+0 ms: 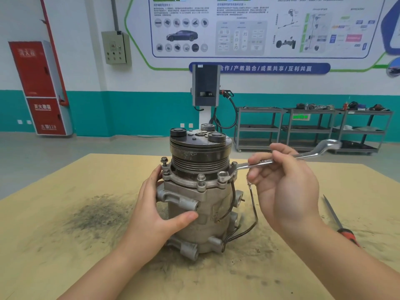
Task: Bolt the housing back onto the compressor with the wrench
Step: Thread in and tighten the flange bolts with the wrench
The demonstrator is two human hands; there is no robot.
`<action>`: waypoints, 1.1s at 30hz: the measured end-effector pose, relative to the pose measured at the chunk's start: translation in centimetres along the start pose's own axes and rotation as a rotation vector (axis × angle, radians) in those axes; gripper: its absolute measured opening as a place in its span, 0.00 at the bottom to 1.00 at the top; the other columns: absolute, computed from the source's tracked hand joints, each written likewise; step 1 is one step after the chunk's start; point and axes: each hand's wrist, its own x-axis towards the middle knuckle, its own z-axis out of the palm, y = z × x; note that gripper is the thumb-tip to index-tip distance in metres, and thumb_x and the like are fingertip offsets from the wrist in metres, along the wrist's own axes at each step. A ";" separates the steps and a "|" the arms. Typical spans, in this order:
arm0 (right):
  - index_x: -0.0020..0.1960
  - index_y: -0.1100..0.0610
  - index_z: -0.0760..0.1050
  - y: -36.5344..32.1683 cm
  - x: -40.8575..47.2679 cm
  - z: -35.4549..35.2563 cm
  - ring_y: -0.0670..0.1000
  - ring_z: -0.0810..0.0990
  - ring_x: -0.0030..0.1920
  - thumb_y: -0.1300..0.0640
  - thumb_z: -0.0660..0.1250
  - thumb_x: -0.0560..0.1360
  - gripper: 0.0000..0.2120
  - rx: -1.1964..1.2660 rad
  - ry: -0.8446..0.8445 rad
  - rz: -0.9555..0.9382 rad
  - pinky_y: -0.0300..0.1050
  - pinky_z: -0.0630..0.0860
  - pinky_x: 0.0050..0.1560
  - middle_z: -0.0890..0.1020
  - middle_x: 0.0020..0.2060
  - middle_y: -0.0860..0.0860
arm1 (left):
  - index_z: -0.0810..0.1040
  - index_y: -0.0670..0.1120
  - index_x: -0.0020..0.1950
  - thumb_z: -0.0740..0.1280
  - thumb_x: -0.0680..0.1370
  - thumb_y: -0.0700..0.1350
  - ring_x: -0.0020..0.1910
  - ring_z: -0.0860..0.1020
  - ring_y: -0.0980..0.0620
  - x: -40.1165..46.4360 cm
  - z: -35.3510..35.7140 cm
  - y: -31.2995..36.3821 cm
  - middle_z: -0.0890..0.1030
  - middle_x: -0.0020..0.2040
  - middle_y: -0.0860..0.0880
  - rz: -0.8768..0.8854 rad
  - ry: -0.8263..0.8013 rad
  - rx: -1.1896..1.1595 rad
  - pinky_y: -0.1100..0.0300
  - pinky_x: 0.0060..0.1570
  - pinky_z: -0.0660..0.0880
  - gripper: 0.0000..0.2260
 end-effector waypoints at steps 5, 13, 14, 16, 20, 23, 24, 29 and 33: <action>0.48 0.59 0.68 0.8 1.6 -0.8 0.52 0.72 0.25 0.65 0.53 0.80 0.06 0.169 0.061 0.231 0.41 0.72 0.29 0.78 0.29 0.57 | 0.55 0.68 0.74 0.76 0.56 0.67 0.71 0.67 0.63 0.0 -0.1 0.2 0.68 0.72 0.62 -0.005 -0.019 -0.003 0.51 0.73 0.65 0.50; 0.48 0.56 0.73 3.5 -1.8 -1.6 0.52 0.81 0.36 0.53 0.58 0.83 0.10 -0.510 -0.478 -0.918 0.43 0.78 0.36 0.82 0.41 0.56 | 0.55 0.64 0.77 0.76 0.56 0.67 0.73 0.66 0.62 0.0 0.0 0.2 0.67 0.74 0.63 -0.019 -0.020 0.006 0.48 0.74 0.65 0.53; 0.46 0.58 0.74 3.5 -2.1 -1.7 0.52 0.82 0.37 0.53 0.59 0.83 0.11 -0.639 -0.506 -0.987 0.43 0.79 0.37 0.82 0.42 0.57 | 0.53 0.65 0.76 0.75 0.56 0.68 0.73 0.64 0.63 -0.1 0.0 0.3 0.65 0.73 0.66 -0.013 -0.002 0.023 0.49 0.74 0.64 0.53; 0.45 0.61 0.79 3.3 -2.6 -1.5 0.50 0.81 0.40 0.53 0.61 0.81 0.14 -0.804 -0.510 -1.053 0.39 0.78 0.42 0.82 0.42 0.59 | 0.47 0.69 0.74 0.73 0.57 0.70 0.73 0.61 0.64 -0.5 0.3 0.5 0.59 0.70 0.72 0.025 0.056 0.074 0.55 0.73 0.62 0.52; 0.49 0.64 0.81 2.7 -3.4 -0.1 0.48 0.81 0.43 0.56 0.63 0.80 0.12 -0.810 -0.513 -0.990 0.39 0.77 0.44 0.82 0.44 0.55 | 0.39 0.66 0.75 0.73 0.55 0.74 0.74 0.57 0.61 -1.2 2.1 1.2 0.55 0.70 0.67 0.006 0.141 0.111 0.58 0.70 0.58 0.59; 0.57 0.55 0.69 1.4 -2.7 0.6 0.48 0.82 0.39 0.61 0.58 0.80 0.07 -0.548 -0.425 -0.768 0.37 0.77 0.42 0.81 0.44 0.55 | 0.43 0.54 0.80 0.77 0.53 0.68 0.72 0.61 0.54 -0.7 3.6 1.6 0.54 0.59 0.66 -0.050 0.143 0.178 0.61 0.68 0.60 0.65; 0.57 0.52 0.66 0.7 -2.2 0.8 0.51 0.81 0.35 0.63 0.57 0.80 0.08 -0.440 -0.354 -0.632 0.39 0.77 0.39 0.81 0.42 0.55 | 0.45 0.54 0.80 0.79 0.54 0.65 0.70 0.62 0.54 -0.5 3.9 1.6 0.54 0.55 0.64 -0.063 0.146 0.203 0.61 0.68 0.62 0.63; 0.52 0.55 0.64 -0.7 0.6 0.1 0.53 0.74 0.22 0.72 0.55 0.78 0.13 -0.065 -0.045 -0.079 0.39 0.71 0.25 0.76 0.32 0.52 | 0.49 0.53 0.78 0.81 0.57 0.61 0.66 0.61 0.56 0.0 3.7 1.1 0.55 0.53 0.62 -0.064 0.144 0.242 0.63 0.67 0.60 0.59; 0.54 0.57 0.66 -0.1 1.9 -0.6 0.51 0.74 0.24 0.71 0.56 0.78 0.12 0.052 0.013 0.149 0.41 0.73 0.27 0.76 0.29 0.53 | 0.49 0.52 0.79 0.82 0.58 0.60 0.67 0.61 0.56 0.6 4.0 1.0 0.55 0.53 0.62 -0.068 0.134 0.224 0.64 0.65 0.58 0.60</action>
